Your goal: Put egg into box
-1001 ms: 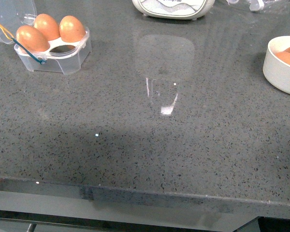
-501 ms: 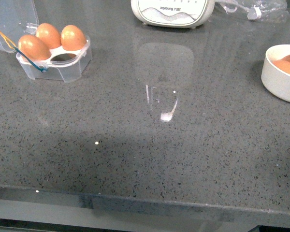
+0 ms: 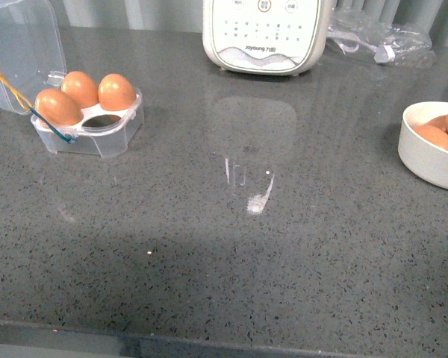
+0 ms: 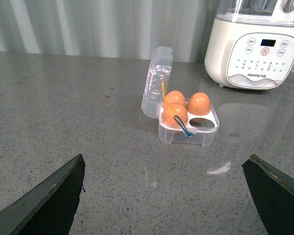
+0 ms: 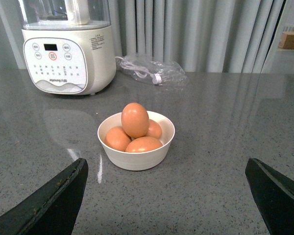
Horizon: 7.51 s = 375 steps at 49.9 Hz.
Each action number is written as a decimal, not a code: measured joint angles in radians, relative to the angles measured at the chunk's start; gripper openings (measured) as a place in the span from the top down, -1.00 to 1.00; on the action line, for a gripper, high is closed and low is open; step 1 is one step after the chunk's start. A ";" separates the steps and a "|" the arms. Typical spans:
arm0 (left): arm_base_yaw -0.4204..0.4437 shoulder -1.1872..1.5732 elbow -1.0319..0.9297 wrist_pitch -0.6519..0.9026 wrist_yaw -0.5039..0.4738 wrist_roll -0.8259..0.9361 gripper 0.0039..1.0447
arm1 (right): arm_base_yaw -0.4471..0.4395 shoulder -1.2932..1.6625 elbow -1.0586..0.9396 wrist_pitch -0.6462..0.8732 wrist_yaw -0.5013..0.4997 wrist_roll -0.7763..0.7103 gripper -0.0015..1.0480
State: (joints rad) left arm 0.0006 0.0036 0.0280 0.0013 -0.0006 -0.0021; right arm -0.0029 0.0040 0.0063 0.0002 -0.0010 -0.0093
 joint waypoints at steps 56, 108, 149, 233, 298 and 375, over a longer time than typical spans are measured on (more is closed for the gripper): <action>-0.001 0.000 0.000 0.000 0.000 0.000 -0.87 | -0.042 1.466 0.754 0.379 -0.192 -0.001 -0.86; -0.001 0.000 0.000 0.000 0.000 0.000 -0.87 | -0.033 1.606 0.668 0.468 -0.260 -0.036 -0.51; -0.001 0.000 0.000 0.000 0.000 0.000 -0.87 | 0.103 1.445 0.758 0.395 -0.175 -0.080 0.20; -0.001 0.000 0.000 -0.001 0.000 0.000 -0.87 | 0.623 2.078 1.503 0.010 -0.430 -0.201 0.21; -0.001 0.000 0.000 -0.001 0.000 0.000 -0.87 | 0.493 1.767 1.228 0.164 -0.260 -0.187 -0.86; -0.001 0.000 0.000 -0.001 0.000 0.000 -0.87 | 0.003 0.447 0.035 0.403 0.000 -0.001 0.94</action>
State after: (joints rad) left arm -0.0002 0.0036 0.0280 0.0006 -0.0006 -0.0021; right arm 0.0006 0.4507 0.0414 0.4030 -0.0006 -0.0105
